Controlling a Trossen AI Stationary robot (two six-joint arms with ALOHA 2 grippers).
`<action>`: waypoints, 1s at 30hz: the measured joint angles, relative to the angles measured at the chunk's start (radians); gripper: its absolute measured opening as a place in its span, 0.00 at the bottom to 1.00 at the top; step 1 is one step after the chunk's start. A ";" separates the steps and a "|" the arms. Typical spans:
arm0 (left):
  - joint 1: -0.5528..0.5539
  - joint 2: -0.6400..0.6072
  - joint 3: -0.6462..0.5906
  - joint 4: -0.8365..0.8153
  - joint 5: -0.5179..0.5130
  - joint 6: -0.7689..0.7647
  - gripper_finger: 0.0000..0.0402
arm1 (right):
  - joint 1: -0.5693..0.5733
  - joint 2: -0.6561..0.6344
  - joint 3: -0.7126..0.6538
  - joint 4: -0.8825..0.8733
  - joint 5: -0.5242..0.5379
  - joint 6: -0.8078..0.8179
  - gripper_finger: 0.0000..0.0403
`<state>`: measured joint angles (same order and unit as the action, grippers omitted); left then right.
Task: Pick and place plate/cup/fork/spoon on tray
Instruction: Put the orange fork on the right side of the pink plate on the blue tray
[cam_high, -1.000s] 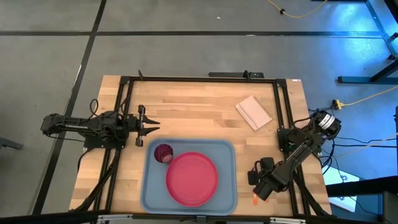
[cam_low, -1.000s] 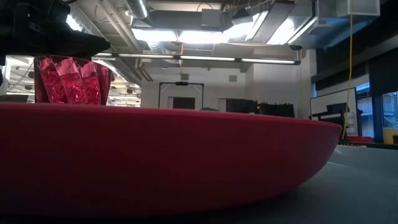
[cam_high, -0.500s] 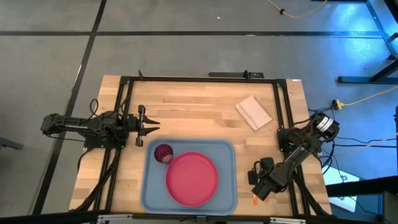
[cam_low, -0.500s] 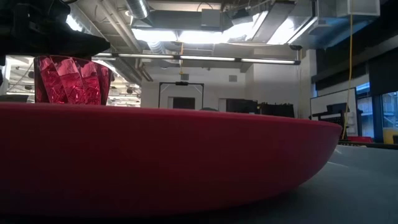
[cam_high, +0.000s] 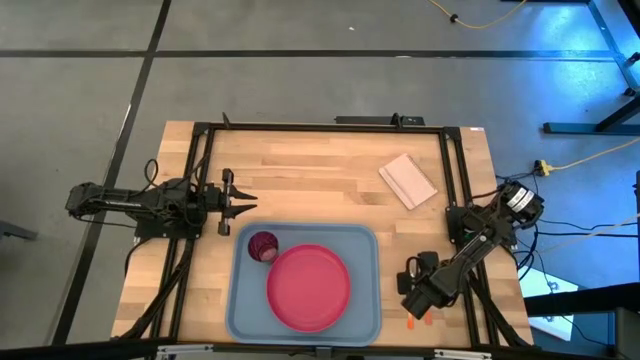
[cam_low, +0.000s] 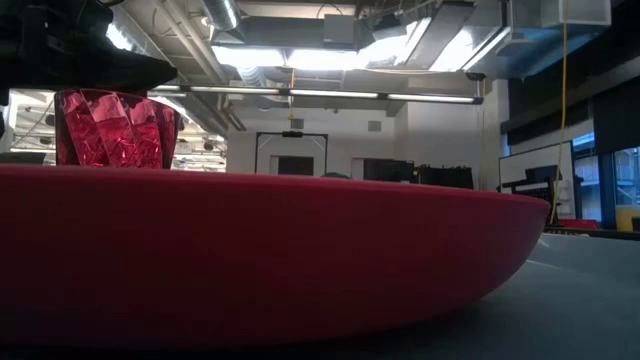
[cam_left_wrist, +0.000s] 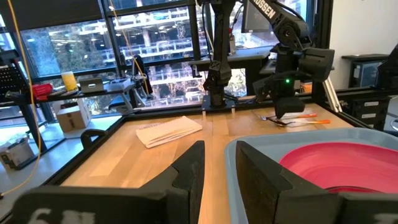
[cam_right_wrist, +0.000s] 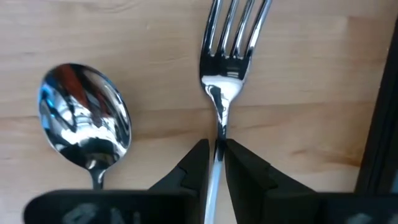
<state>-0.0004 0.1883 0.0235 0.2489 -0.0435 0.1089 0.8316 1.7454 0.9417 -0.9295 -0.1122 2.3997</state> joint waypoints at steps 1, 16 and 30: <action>0.000 0.000 0.000 0.000 0.000 0.000 0.21 | -0.003 0.000 0.000 0.000 0.000 -0.001 0.14; 0.000 0.000 0.000 0.000 0.000 0.000 0.21 | -0.037 0.000 0.000 0.001 0.017 -0.020 0.06; 0.000 0.000 0.000 0.000 0.000 0.000 0.21 | -0.050 0.000 0.058 -0.116 0.018 -0.026 0.02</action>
<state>-0.0002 0.1883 0.0235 0.2485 -0.0433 0.1089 0.7815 1.7449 1.0001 -1.0453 -0.0946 2.3736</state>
